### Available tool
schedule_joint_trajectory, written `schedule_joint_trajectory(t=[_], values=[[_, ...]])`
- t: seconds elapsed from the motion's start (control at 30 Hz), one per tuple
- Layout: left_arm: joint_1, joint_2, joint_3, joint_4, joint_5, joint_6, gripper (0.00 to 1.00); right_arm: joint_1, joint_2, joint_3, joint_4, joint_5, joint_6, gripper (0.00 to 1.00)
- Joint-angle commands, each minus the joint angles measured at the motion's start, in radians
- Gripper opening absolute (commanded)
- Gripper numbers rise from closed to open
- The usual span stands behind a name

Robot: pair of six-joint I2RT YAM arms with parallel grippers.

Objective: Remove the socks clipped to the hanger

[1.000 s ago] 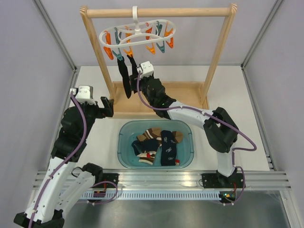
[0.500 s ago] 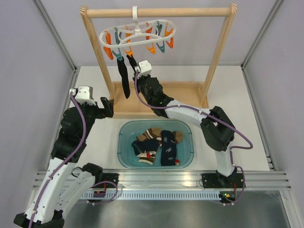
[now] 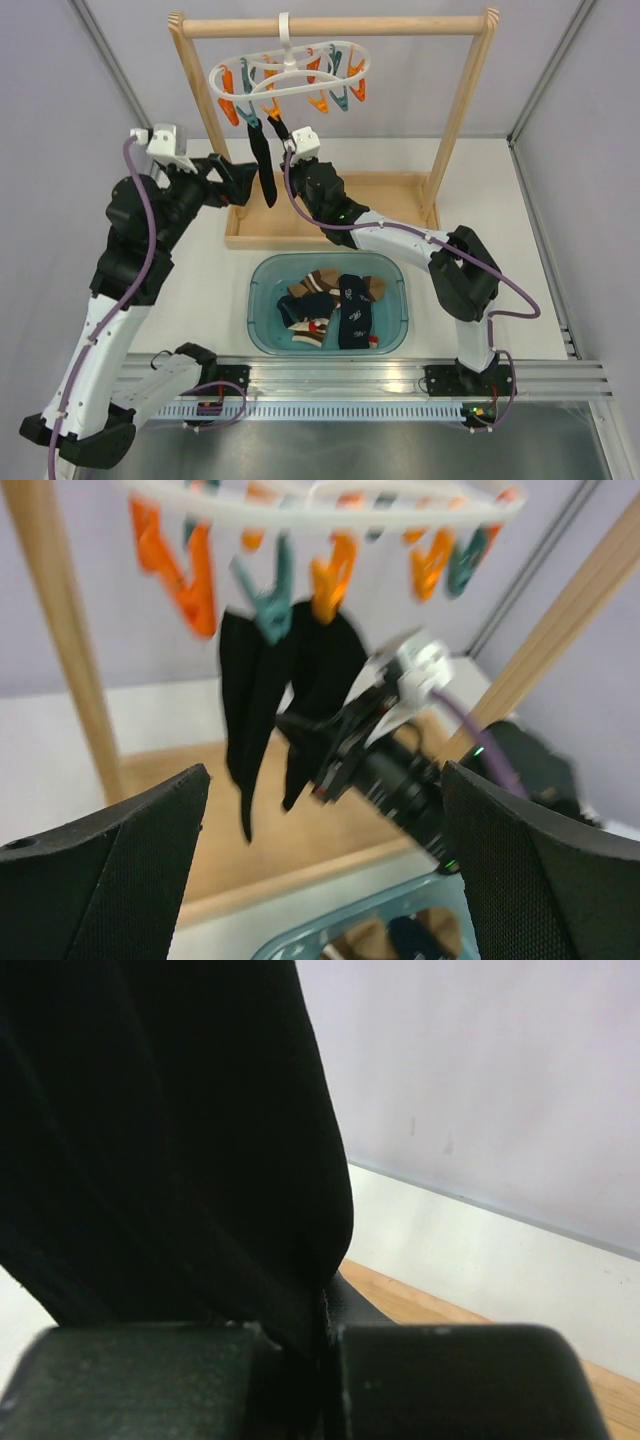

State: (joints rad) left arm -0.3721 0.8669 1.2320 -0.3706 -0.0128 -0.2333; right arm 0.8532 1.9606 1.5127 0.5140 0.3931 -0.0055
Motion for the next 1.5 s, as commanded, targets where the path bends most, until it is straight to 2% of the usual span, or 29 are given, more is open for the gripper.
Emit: schedule_joint_trajectory(t=[0.0,0.07,0.23,0.37,0.8,1.07,1.47], values=[[-0.021,0.090,0.180,-0.024,0.134,-0.103,1.00,0.009,-0.049,0.006,-0.003,-0.007,-0.004,0.01],[-0.024,0.136,0.291,-0.034,0.174,-0.154,1.00,0.009,-0.051,0.004,-0.005,-0.008,0.002,0.01],[-0.031,0.219,0.421,-0.080,0.201,-0.244,1.00,0.012,-0.052,0.009,-0.014,-0.013,0.002,0.01],[-0.053,0.293,0.460,-0.097,0.212,-0.305,1.00,0.012,-0.063,0.006,-0.020,-0.010,0.002,0.01],[-0.215,0.391,0.488,-0.096,-0.093,-0.284,1.00,0.029,-0.118,-0.042,-0.015,-0.013,0.045,0.01],[-0.240,0.454,0.521,-0.074,-0.217,-0.262,1.00,0.043,-0.146,-0.072,-0.006,-0.008,0.039,0.01],[-0.241,0.515,0.538,-0.022,-0.312,-0.222,1.00,0.063,-0.157,-0.075,-0.011,-0.025,0.039,0.01]])
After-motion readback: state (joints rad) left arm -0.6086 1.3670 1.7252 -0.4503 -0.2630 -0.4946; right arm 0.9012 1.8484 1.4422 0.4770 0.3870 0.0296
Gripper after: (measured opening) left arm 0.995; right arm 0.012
